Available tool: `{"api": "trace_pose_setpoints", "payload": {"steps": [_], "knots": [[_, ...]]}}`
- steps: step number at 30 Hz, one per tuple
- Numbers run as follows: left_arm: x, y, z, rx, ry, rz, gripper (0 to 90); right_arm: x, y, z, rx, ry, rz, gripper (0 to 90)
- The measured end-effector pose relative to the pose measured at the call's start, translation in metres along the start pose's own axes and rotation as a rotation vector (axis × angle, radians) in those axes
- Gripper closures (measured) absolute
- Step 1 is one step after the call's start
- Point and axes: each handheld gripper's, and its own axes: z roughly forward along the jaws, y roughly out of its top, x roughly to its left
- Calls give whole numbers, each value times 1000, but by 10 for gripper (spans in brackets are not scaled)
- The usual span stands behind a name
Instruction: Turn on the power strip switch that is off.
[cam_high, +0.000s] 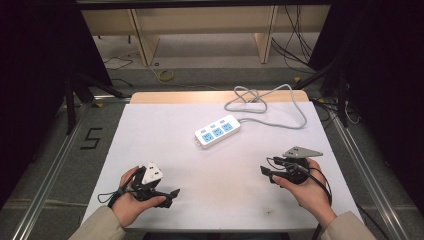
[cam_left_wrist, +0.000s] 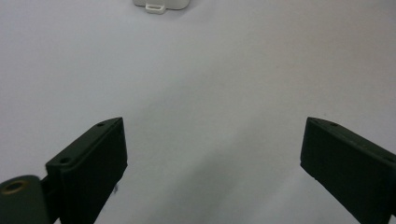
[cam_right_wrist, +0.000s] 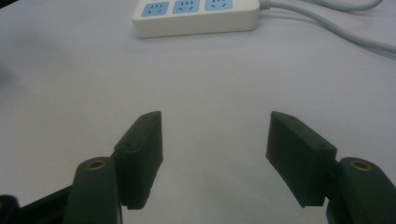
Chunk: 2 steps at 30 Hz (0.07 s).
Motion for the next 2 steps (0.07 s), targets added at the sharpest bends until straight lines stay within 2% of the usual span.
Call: {"api": "trace_pose_setpoints", "payload": {"steps": [2], "knots": [[-1,1,1,-1,-17,-13,70,0,-2,-2,-4,1,0,349]]}}
